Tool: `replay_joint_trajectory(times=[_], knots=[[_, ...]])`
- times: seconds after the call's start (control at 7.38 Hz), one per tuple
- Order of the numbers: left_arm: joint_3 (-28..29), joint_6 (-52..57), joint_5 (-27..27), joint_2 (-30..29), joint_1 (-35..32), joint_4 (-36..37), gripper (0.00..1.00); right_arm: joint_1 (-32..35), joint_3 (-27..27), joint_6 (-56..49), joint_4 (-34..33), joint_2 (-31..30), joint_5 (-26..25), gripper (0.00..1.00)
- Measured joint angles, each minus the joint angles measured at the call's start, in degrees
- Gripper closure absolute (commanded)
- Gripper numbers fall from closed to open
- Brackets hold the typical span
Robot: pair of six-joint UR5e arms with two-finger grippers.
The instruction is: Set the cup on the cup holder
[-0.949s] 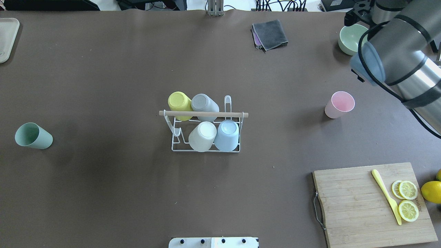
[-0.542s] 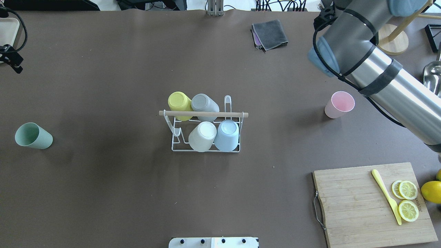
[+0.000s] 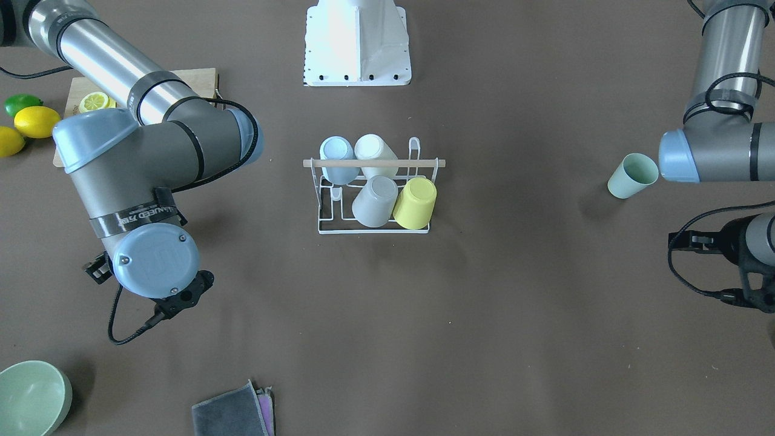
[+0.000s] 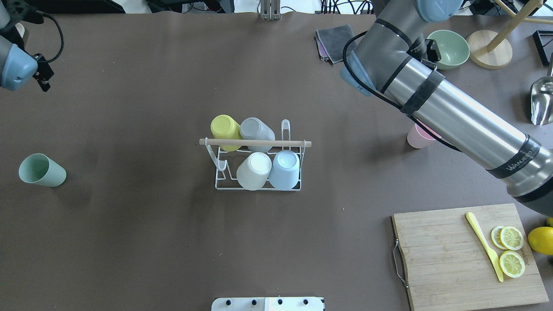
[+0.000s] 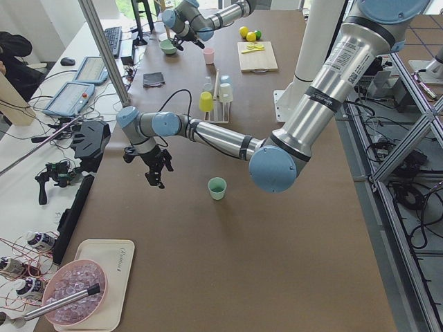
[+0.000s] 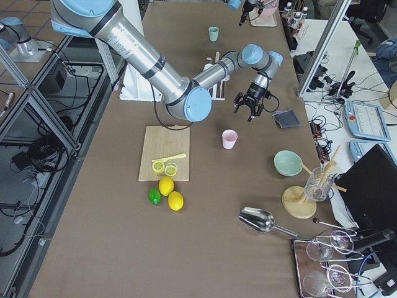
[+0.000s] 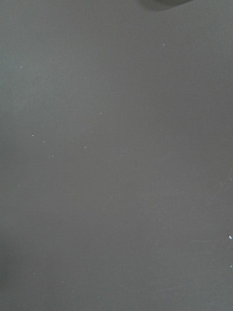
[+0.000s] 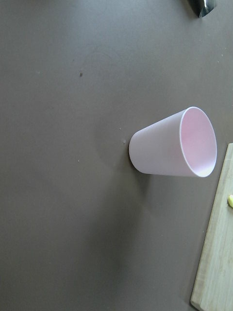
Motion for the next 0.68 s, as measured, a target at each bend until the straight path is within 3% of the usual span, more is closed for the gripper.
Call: replay_joint_trajectory(times=[0.27, 0.68], knots=[[1.14, 3.58, -0.01, -0.65, 1.66, 2.3, 0.02, -2.8, -4.23, -4.04, -0.02, 2.27, -3.31, 0.0], [1.26, 13.04, -0.18, -0.85, 1.96, 8.65, 0.02, -6.43, -5.79, -7.71, 0.01, 2.82, -8.23, 0.0]])
